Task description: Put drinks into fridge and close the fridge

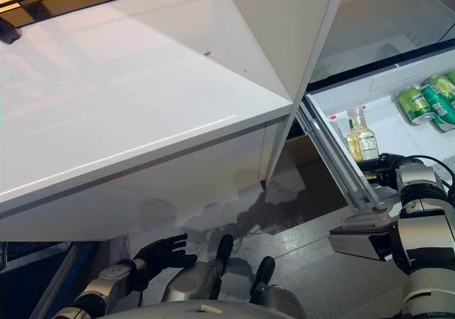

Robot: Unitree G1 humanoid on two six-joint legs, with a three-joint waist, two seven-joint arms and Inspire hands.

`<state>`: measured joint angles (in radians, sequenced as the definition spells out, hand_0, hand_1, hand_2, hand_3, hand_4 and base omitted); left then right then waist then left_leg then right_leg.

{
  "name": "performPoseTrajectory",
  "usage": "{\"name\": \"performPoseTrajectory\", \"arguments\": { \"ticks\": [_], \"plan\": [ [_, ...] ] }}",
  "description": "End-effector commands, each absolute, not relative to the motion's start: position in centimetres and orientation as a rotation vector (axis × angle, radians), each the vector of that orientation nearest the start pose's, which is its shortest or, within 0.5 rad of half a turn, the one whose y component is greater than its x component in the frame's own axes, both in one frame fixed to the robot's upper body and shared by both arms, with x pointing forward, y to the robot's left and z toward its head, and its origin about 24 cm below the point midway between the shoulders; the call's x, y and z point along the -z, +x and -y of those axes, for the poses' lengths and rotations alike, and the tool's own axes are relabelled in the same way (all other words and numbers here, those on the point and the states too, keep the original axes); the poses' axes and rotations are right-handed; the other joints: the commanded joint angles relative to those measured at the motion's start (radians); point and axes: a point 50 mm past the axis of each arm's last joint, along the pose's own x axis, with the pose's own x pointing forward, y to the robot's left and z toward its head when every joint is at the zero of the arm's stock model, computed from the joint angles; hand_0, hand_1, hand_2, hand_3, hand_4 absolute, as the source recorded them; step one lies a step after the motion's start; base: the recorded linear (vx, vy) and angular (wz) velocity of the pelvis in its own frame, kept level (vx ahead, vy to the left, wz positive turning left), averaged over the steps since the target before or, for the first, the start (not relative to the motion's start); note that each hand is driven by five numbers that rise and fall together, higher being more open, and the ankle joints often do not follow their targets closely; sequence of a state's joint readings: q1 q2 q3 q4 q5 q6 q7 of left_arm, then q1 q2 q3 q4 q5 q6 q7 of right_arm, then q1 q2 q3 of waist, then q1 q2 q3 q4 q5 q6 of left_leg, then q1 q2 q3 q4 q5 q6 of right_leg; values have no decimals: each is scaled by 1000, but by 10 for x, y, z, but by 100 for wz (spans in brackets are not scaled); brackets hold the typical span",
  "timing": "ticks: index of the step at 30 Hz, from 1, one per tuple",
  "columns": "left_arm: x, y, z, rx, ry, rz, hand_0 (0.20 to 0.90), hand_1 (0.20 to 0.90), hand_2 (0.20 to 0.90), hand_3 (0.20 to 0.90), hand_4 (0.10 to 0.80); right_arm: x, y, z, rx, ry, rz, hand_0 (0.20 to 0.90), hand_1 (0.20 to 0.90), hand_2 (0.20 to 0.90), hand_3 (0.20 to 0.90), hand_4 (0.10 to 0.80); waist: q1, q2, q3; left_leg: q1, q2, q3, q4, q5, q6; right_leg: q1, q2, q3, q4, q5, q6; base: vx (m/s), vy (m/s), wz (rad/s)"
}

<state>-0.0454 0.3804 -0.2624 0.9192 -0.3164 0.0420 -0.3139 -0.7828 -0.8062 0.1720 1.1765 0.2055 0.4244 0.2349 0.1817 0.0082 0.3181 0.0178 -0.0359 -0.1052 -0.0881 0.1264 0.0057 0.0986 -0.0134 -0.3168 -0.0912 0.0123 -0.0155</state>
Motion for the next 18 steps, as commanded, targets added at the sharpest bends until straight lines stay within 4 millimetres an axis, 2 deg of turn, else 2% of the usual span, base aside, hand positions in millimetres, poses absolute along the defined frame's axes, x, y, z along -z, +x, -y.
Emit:
{"name": "performPoseTrajectory", "arguments": {
  "ticks": [1,15,17,18],
  "plan": [
    [127,148,-242,241,81,-1017,900,900,900,900,800,-139,321,396,379,-476,-625,900,900,900,900,800,-20,-10,-41,4,33,78,43,-101,-30,-37,-31,16,118,-62,35,0,0,0],
    [130,142,-244,233,93,-1042,900,900,900,900,800,-139,324,391,344,-466,-589,900,900,900,900,800,-23,-19,-46,14,36,91,47,-106,-32,-28,-33,18,119,-63,38,0,0,0],
    [130,141,-245,229,93,-1046,900,900,900,900,800,-146,329,386,326,-458,-533,900,900,900,900,800,-27,-22,-47,17,37,94,47,-107,-32,-25,-33,21,120,-62,39,0,0,0],
    [129,141,-246,225,94,-1048,900,900,900,900,800,-157,334,380,313,-454,-467,900,900,900,900,800,-33,-26,-50,21,39,98,46,-108,-33,-25,-33,24,120,-61,40,0,0,0]
  ]
}}
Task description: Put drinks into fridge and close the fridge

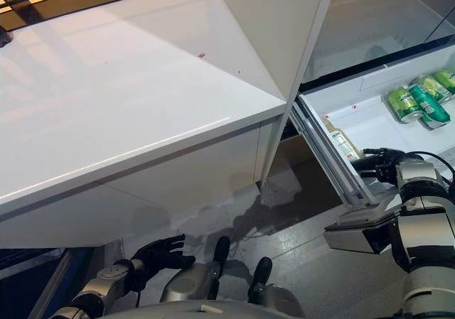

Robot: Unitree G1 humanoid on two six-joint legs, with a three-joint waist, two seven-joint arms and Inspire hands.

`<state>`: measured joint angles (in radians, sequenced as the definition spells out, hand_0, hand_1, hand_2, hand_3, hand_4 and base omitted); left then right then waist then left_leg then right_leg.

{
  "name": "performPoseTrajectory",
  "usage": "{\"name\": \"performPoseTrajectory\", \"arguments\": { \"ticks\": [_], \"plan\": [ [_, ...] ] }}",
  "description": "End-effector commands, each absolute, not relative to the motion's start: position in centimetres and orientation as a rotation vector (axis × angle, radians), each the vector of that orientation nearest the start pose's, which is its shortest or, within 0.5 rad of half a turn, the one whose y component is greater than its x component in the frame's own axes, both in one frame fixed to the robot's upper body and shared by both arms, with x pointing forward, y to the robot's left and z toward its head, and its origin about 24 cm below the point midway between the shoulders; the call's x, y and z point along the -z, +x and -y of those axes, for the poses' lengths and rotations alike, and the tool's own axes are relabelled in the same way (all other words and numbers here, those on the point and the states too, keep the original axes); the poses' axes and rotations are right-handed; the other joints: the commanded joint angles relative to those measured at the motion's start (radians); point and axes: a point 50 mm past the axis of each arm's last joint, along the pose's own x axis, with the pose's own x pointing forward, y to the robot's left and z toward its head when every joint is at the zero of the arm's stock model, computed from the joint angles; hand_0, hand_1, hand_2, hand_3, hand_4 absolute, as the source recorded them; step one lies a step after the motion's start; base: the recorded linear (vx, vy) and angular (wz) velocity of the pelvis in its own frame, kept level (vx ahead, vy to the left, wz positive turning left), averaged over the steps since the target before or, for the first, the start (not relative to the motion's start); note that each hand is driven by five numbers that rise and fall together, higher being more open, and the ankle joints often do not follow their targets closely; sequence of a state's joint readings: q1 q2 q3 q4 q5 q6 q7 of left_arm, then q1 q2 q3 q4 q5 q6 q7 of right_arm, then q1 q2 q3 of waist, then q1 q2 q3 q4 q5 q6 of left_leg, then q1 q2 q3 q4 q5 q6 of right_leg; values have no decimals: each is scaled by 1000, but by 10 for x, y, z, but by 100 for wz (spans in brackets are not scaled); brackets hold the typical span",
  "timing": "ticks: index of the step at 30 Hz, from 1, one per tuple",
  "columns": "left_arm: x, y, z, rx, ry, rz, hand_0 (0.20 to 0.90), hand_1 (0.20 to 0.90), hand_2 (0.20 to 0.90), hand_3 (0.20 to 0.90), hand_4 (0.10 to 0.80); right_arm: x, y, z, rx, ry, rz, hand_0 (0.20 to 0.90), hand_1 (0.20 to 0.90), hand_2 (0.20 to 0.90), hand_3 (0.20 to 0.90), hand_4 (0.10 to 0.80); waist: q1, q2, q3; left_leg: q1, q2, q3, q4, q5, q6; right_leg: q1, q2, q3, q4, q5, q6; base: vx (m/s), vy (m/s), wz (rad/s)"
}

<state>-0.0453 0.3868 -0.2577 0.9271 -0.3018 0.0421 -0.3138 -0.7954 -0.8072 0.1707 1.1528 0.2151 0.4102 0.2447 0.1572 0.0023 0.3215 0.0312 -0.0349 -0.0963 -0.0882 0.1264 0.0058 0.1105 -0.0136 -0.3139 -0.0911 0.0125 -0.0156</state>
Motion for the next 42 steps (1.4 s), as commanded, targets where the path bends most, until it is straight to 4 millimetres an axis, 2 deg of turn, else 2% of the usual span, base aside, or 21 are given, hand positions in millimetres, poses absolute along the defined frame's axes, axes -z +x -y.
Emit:
{"name": "performPoseTrajectory", "arguments": {
  "ticks": [1,2,5,6,9,11,14,19,23,26,29,32,37,42],
  "plan": [
    [129,140,-248,222,95,-1050,900,900,900,900,800,-168,338,376,309,-466,-403,900,900,900,900,800,-13,-23,-56,10,39,92,45,-109,-33,-36,-31,23,120,-62,40,-5,4,-4],
    [129,139,-249,220,97,-1053,900,900,900,900,800,-177,341,372,308,-488,-344,900,900,900,900,800,-18,-26,-58,13,39,94,43,-111,-32,-36,-31,25,120,-62,41,-4,6,-6],
    [131,131,-254,192,101,-1074,900,900,900,900,800,-227,342,361,357,-624,-85,900,900,900,900,800,-44,-41,-78,27,39,109,36,-118,-30,-32,-28,37,120,-65,46,3,5,-6],
    [131,130,-255,190,102,-1078,900,900,900,900,800,-233,340,361,367,-632,-58,900,900,900,900,800,-46,-43,-80,28,39,111,36,-120,-30,-31,-28,39,120,-66,47,1,5,-9],
    [136,120,-259,159,93,-1113,900,900,900,900,800,-271,327,357,421,-688,125,900,900,900,900,800,-78,-55,-111,42,36,128,32,-130,-25,-28,-26,64,117,-67,54,-3,18,-14],
    [139,113,-260,131,74,-1137,900,900,900,900,800,-286,317,354,437,-659,219,900,900,900,900,800,-106,-59,-136,51,34,145,32,-139,-22,-27,-25,87,110,-65,59,-6,50,-22],
    [141,110,-260,106,54,-1152,900,900,900,900,800,-289,310,354,424,-559,275,900,900,900,900,800,-128,-58,-157,60,32,163,35,-151,-19,-27,-24,110,107,-64,62,-8,50,-33],
    [144,109,-257,91,44,-1172,900,900,900,900,800,-275,299,366,430,-105,411,900,900,900,900,800,-168,-54,-204,77,29,204,58,-187,-8,-26,-25,154,117,-72,70,15,50,-41],
    [147,108,-249,116,50,-1183,900,900,900,900,800,-248,293,377,517,258,499,900,900,900,900,800,-176,-45,-222,91,21,216,99,-226,8,-20,-29,174,144,-89,70,93,17,-33],
    [148,110,-244,141,52,-1188,900,900,900,900,800,-227,293,378,567,402,507,900,900,900,900,800,-173,-40,-223,90,14,214,146,-254,20,-19,-34,182,174,-103,66,90,1,-21],
    [149,110,-239,165,52,-1192,900,900,900,900,800,-209,292,378,627,500,500,900,900,900,900,800,-167,-36,-218,83,9,206,196,-278,31,-23,-41,184,218,-120,58,106,-16,-15],
    [149,110,-237,183,56,-1195,900,900,900,900,800,-199,289,381,685,548,495,900,900,900,900,800,-158,-37,-204,70,3,188,254,-311,44,-33,-49,183,274,-146,48,99,-23,3],
    [149,112,-234,186,72,-1191,900,900,900,900,800,-186,287,386,743,556,448,900,900,900,900,800,-132,-39,-153,16,-11,148,359,-358,64,-72,-64,168,377,-192,22,34,-23,13],
    [147,118,-234,160,74,-1171,900,900,900,900,800,-182,291,390,756,549,400,900,900,900,900,800,-102,-27,-94,-61,-27,109,429,-370,74,-128,-77,147,457,-220,2,-51,18,22]
  ]
}}
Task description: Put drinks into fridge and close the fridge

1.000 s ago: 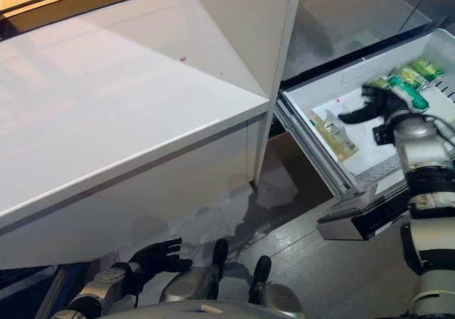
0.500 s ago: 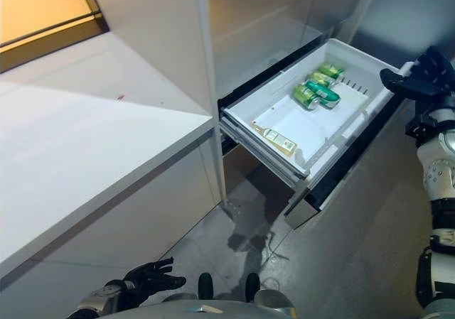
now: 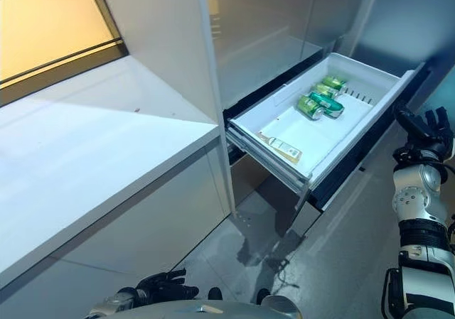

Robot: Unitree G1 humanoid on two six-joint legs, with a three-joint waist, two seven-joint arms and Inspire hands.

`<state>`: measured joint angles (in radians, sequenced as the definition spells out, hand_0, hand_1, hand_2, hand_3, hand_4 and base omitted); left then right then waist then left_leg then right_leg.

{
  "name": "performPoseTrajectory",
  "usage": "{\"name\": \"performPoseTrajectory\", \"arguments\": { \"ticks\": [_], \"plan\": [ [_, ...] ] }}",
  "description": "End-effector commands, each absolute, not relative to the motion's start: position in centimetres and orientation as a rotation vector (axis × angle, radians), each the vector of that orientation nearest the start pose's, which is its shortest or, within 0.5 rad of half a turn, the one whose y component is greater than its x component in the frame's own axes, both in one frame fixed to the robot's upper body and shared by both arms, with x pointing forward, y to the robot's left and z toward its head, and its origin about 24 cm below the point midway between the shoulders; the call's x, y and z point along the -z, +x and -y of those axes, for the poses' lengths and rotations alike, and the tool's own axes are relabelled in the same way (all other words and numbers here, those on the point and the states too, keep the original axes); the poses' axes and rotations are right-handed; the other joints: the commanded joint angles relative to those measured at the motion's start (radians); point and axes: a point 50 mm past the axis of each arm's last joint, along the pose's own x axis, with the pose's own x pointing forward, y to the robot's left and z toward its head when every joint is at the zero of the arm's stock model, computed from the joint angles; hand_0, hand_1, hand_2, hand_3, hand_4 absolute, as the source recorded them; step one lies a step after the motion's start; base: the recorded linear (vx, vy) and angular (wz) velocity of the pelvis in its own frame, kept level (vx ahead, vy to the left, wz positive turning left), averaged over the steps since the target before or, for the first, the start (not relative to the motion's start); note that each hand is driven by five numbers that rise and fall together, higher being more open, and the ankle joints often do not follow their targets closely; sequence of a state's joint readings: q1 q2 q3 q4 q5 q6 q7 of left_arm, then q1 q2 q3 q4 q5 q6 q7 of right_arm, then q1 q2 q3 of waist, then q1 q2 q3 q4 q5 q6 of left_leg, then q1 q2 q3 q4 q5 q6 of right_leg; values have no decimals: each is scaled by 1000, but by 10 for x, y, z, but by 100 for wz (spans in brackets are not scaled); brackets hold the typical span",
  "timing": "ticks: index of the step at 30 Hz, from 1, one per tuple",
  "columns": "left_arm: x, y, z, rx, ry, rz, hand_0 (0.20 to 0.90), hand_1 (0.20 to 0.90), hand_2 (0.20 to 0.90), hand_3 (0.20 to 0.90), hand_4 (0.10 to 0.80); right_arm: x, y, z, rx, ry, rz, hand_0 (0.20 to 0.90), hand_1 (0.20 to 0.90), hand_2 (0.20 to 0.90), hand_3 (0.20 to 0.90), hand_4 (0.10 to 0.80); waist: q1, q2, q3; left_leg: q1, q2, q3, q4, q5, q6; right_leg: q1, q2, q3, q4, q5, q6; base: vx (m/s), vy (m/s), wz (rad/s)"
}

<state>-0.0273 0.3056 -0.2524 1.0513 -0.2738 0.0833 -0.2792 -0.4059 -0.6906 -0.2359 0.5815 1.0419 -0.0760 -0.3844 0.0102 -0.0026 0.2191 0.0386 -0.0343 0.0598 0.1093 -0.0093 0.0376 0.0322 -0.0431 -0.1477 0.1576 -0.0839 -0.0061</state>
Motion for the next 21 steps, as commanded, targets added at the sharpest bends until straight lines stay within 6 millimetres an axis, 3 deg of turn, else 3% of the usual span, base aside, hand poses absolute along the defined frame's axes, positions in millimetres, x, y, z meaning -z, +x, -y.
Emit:
{"name": "performPoseTrajectory", "arguments": {
  "ticks": [1,6,12,21],
  "plan": [
    [146,119,-234,151,69,-1168,900,900,900,900,800,-180,293,390,753,549,384,900,900,900,900,800,51,-20,16,-77,-32,-54,236,-232,44,-57,-49,-22,217,-126,-10,-31,43,26],
    [144,125,-236,127,56,-1133,900,900,900,900,800,-181,298,391,750,561,371,900,900,900,900,800,74,-7,66,-131,-45,-80,256,-213,48,-102,-59,-35,265,-131,-17,-96,42,18],
    [138,138,-235,114,34,-1064,900,900,900,900,800,-198,311,388,744,622,409,900,900,900,900,800,113,24,151,-217,-60,-112,279,-173,48,-191,-75,-58,355,-145,-28,-150,72,12],
    [136,144,-227,121,-12,-1012,900,900,900,900,800,-218,334,366,625,587,425,900,900,900,900,800,162,57,194,-239,-64,-154,227,-104,25,-218,-94,-100,382,-147,-29,-39,76,14]
  ]
}}
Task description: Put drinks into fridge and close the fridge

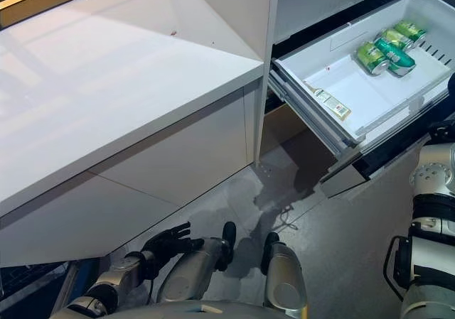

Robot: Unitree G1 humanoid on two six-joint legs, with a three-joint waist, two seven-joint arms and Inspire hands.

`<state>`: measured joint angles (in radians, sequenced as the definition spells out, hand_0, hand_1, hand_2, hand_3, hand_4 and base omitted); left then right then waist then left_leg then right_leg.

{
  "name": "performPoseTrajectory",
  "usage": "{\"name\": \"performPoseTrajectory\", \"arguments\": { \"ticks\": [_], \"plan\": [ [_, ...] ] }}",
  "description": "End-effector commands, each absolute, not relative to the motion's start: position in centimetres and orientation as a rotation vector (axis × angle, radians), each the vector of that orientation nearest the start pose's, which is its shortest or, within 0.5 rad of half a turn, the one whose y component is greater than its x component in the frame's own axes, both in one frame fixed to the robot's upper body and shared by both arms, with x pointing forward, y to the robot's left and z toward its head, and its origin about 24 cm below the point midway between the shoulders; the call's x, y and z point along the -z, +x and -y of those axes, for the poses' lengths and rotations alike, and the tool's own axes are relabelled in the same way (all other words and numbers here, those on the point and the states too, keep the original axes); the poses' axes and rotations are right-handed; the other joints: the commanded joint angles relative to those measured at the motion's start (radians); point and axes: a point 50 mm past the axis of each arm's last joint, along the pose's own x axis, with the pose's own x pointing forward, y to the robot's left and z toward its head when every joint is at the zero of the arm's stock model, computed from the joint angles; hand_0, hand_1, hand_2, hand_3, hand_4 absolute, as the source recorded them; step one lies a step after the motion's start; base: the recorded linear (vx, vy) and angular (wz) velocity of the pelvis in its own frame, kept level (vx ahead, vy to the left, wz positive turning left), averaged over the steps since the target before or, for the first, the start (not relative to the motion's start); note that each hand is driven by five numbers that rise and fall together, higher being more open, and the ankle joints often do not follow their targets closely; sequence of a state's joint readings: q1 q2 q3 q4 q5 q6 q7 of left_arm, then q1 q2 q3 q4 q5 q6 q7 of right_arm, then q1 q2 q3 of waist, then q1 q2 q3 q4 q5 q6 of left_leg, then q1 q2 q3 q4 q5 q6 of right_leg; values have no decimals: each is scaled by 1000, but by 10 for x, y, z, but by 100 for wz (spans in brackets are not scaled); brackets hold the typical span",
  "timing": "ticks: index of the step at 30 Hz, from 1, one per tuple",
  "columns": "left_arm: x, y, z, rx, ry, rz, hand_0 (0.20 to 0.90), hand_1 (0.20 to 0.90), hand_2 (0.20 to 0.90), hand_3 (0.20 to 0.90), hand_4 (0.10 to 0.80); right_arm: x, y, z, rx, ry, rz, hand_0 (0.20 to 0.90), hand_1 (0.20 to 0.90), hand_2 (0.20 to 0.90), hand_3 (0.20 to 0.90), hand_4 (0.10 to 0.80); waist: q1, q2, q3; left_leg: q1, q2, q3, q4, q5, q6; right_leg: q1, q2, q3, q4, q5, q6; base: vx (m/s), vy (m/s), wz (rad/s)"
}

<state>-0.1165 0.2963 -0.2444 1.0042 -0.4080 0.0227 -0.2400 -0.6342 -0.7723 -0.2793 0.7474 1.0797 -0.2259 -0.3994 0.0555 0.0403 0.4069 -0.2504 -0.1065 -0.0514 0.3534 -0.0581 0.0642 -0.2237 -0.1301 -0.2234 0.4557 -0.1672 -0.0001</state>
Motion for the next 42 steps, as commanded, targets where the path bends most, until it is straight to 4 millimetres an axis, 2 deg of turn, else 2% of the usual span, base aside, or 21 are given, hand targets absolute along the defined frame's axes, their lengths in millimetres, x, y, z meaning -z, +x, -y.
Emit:
{"name": "performPoseTrajectory", "arguments": {
  "ticks": [1,5,7,12,21,26,33,35,37,42],
  "plan": [
    [136,144,-227,122,-14,-1009,900,900,900,900,800,-221,337,362,613,587,428,900,900,900,900,800,124,16,9,48,9,-47,-23,-50,-4,36,-10,-30,85,-63,-34,-14,34,12],
    [136,145,-225,126,-21,-1006,900,900,900,900,800,-234,347,349,563,572,441,900,900,900,900,800,151,23,15,36,3,-67,-24,-39,-9,33,-25,-51,95,-67,-33,26,50,9],
    [138,139,-226,122,-22,-1025,900,900,900,900,800,-238,354,341,539,557,438,900,900,900,900,800,169,19,12,47,-3,-80,-14,-68,-13,49,-30,-48,109,-99,-30,188,25,11],
    [141,131,-227,123,-20,-1051,900,900,900,900,800,-243,361,330,511,538,432,900,900,900,900,800,196,18,10,52,-11,-99,-9,-70,-13,67,-39,-66,117,-107,-31,137,33,17],
    [142,126,-227,142,-22,-1035,900,900,900,900,800,-247,362,333,548,554,445,900,900,900,900,800,234,16,5,70,-19,-133,-28,-67,-10,101,-53,-93,115,-116,-24,90,23,21],
    [144,120,-228,140,-7,-1053,900,900,900,900,800,-242,360,337,587,549,438,900,900,900,900,800,247,12,0,75,-29,-140,-17,-79,-3,115,-62,-102,114,-117,-21,89,21,22],
    [145,114,-233,144,16,-1072,900,900,900,900,800,-238,359,338,611,545,431,900,900,900,900,800,239,6,-1,88,-29,-127,-12,-94,8,122,-60,-85,102,-107,-10,27,4,8],
    [144,115,-233,149,20,-1069,900,900,900,900,800,-239,358,339,619,543,435,900,900,900,900,800,234,11,1,80,-26,-118,-16,-70,13,113,-61,-93,93,-78,-13,-110,21,3],
    [143,117,-234,148,27,-1067,900,900,900,900,800,-236,358,340,608,553,436,900,900,900,900,800,220,6,0,87,-21,-105,-26,-70,16,112,-54,-79,72,-63,-4,-88,-21,3],
    [143,116,-241,138,63,-1095,900,900,900,900,800,-215,357,334,555,566,382,900,900,900,900,800,174,-25,-27,121,-2,-64,-57,-74,17,134,-24,-28,-35,-11,19,-60,-85,-15]
  ]
}}
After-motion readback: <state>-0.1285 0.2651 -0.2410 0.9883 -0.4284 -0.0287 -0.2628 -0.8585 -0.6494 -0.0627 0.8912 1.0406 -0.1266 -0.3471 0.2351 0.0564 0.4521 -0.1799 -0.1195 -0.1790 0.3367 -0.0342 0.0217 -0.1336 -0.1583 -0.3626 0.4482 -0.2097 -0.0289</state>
